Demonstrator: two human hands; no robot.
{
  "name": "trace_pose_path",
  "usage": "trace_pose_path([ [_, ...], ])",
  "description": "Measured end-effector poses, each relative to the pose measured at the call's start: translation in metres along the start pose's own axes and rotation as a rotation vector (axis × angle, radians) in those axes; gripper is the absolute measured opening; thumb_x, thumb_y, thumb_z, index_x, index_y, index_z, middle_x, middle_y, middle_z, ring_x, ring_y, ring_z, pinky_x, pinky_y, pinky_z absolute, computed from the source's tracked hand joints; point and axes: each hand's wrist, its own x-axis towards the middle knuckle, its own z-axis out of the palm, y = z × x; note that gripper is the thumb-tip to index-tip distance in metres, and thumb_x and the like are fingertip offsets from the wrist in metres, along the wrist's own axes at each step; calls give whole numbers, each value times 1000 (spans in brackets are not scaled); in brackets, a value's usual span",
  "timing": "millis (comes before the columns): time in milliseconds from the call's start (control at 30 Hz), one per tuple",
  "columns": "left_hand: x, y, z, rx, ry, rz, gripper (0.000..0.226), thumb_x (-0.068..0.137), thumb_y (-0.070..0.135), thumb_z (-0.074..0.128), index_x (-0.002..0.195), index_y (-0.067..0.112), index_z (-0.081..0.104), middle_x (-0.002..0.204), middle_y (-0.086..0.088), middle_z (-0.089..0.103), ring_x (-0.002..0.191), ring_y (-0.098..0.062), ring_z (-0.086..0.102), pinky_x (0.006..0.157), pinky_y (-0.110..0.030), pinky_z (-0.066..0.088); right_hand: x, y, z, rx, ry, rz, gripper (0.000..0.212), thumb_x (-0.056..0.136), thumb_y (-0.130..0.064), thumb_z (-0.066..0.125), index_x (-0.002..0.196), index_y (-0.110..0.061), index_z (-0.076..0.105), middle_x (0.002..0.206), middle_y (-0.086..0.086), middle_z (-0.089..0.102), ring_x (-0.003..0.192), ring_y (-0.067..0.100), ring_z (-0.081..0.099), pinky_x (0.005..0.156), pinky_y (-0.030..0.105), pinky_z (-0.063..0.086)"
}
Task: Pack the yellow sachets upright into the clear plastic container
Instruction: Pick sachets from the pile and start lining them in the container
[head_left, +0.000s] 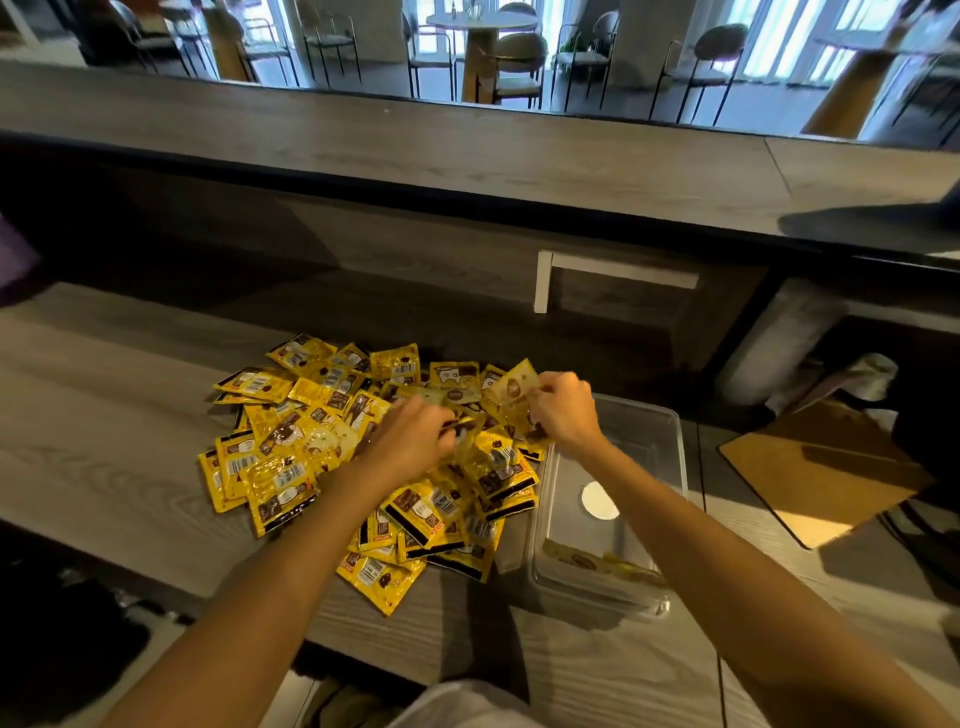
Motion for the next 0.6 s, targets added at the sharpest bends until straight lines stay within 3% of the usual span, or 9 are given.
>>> trace_pose_path([
  [100,14,17,-17,-232,200,-71,21,93,17,50,109,10,62,91,-7,58,86,-21,55,63,-26,39,-1,0,-24,185,76,73,25,91,-17,52,89,2,69,95,21,70,90,33,67,80,51,56],
  [167,24,30,-26,-433,274,-74,32,89,9,55,120,14,54,101,-6,61,97,-21,58,74,-31,44,-3,3,-43,258,129,83,25,92,-19,53,93,2,68,96,17,69,89,28,67,77,42,58],
  [267,35,53,-30,-770,193,-113,61,82,-3,62,133,22,40,114,-5,55,101,-20,59,71,-27,50,-5,17,-65,350,210,103,12,91,-18,55,92,-11,66,95,9,67,85,18,65,71,31,58],
  [333,40,68,-26,-901,114,-166,53,79,-5,63,123,21,47,114,-5,54,97,-19,59,65,-26,52,-7,33,-75,328,281,149,5,88,-15,58,91,-13,61,95,8,66,92,23,65,80,43,57],
  [400,43,81,-15,-1029,73,-209,38,78,-3,65,107,17,53,108,-7,57,85,-17,60,65,-30,54,-13,48,-81,260,308,211,15,83,-12,63,96,-11,58,94,7,63,96,27,63,86,49,54],
  [500,43,98,6,-1189,55,-269,22,78,6,71,85,15,52,88,-9,62,67,-15,61,58,-27,54,-26,65,-83,286,279,258,37,79,-7,64,114,-16,55,109,8,62,105,27,60,91,50,51],
  [600,41,112,31,-1178,7,-278,23,77,9,73,78,14,50,79,-6,61,63,-12,58,55,-24,48,-33,73,-82,329,267,254,40,81,1,58,116,-18,57,109,4,58,108,26,58,91,51,51],
])
